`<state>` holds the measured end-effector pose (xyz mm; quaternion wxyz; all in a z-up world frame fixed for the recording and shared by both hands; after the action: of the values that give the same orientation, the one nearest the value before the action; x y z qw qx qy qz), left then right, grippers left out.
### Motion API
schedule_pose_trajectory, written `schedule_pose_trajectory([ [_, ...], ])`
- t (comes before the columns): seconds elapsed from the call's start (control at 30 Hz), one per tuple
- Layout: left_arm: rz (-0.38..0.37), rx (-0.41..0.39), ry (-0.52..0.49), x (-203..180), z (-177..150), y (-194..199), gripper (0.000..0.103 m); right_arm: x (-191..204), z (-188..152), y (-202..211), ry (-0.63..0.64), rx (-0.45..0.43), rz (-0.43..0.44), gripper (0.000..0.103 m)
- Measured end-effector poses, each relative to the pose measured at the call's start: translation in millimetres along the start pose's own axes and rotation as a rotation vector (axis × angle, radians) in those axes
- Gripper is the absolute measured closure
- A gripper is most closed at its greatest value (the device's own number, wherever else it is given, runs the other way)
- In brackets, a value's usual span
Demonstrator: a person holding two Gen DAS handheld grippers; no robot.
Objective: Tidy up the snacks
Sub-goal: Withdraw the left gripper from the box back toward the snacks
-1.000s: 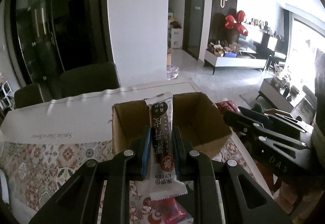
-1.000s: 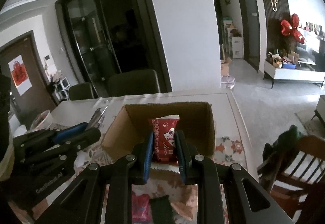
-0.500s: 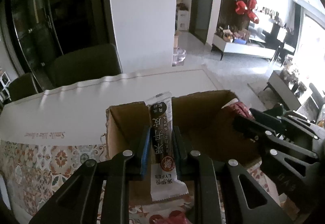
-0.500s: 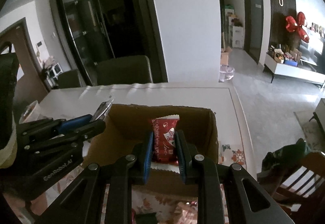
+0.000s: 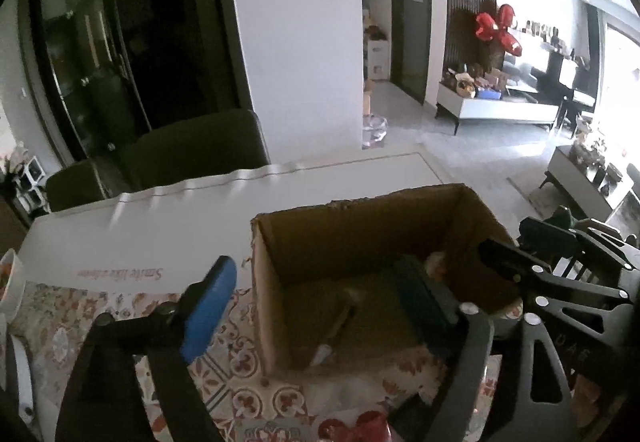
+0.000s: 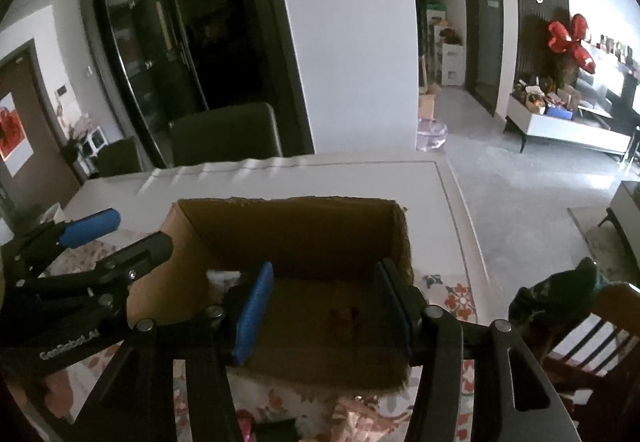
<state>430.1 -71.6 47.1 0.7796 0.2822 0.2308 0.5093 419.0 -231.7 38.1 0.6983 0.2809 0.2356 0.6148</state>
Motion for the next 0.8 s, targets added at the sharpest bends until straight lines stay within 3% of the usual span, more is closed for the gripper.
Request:
schedule_pose_trajectory([
  [0.2, -0.006, -0.04, 0.012, -6, -15, 37, 0.013, 5, -12, 37, 0.013, -0.062, -0.001, 0.049],
  [0.8, 0.104, -0.155, -0.009, -7, -85, 125, 0.013, 35, -67, 108, 0.06, -0.166, 0.051, 0.049],
])
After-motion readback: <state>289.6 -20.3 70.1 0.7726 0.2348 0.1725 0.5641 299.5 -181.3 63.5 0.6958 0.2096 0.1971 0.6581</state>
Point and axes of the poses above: each gripper's, at about its wrist camera, not at the fingertips, and y roughly against the way its jaws point, x to its left, z to its top, the point moved 6 cm from there along -y, roughly the way its jaws point, and after that the axes turned 11 degrees about -z, right-handed, at the moved point
